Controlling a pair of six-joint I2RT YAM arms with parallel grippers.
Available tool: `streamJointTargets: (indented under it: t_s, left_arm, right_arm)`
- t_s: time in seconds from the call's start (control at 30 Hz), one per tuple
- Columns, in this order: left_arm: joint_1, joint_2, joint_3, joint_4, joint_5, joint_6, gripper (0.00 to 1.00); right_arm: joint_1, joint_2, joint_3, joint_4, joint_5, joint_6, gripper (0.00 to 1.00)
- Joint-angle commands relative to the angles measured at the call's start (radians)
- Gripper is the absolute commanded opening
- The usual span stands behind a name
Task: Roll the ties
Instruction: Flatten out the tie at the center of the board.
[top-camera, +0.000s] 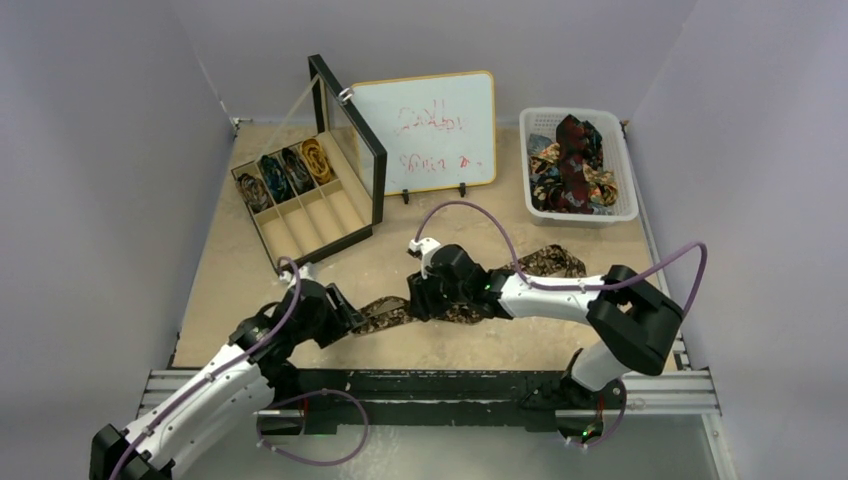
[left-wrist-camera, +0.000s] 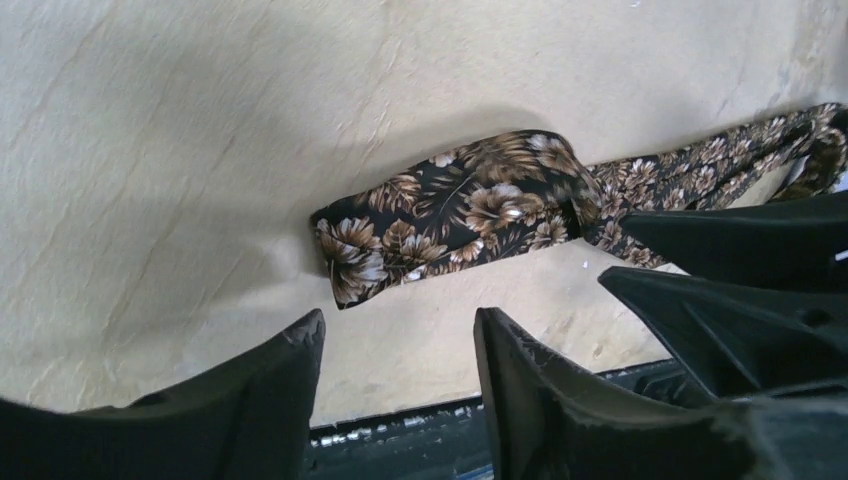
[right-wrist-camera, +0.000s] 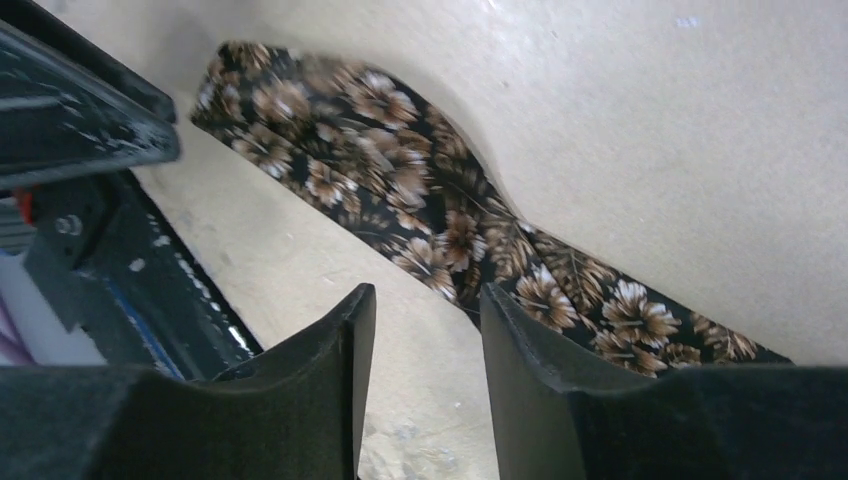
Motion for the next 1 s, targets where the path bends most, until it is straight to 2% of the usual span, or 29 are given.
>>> streamJointTargets:
  t_s: [0.0, 0.07, 0.13, 0.3, 0.53, 0.67, 0.83, 0.97]
  left_arm:
    - [0.005, -0.065, 0.031, -0.142, -0.037, -0.100, 0.66]
    - [0.005, -0.095, 0.034, -0.162, -0.035, -0.133, 0.80]
    - [0.004, -0.118, 0.042, -0.192, -0.040, -0.166, 0.86]
    - [0.006, -0.177, 0.062, -0.256, -0.094, -0.267, 0.89]
    - [0.006, -0.206, 0.054, -0.257, -0.073, -0.289, 0.92]
    - [0.005, -0.185, 0.055, -0.201, -0.051, -0.244, 0.94]
    - [0.006, -0.014, 0.083, -0.091, 0.012, -0.149, 0.94]
    - [0.009, 0.045, 0.189, -0.146, -0.044, -0.109, 0.94]
  right_arm:
    - [0.005, -0.047, 0.073, 0.021, -0.049, -0.028, 0.50]
    - [0.006, -0.041, 0.090, 0.034, -0.030, -0.053, 0.55]
    - [0.004, -0.016, 0.124, 0.036, -0.020, -0.087, 0.57]
    - [0.005, 0.120, 0.228, 0.051, -0.113, -0.128, 0.67]
    - [0.007, 0.219, 0.264, 0.078, -0.177, -0.181, 0.70]
    - [0.007, 0.256, 0.283, 0.045, -0.213, -0.241, 0.62]
    - [0.007, 0.224, 0.246, 0.059, -0.184, -0.268, 0.37]
    - [0.012, 0.176, 0.207, 0.077, -0.205, -0.292, 0.22]
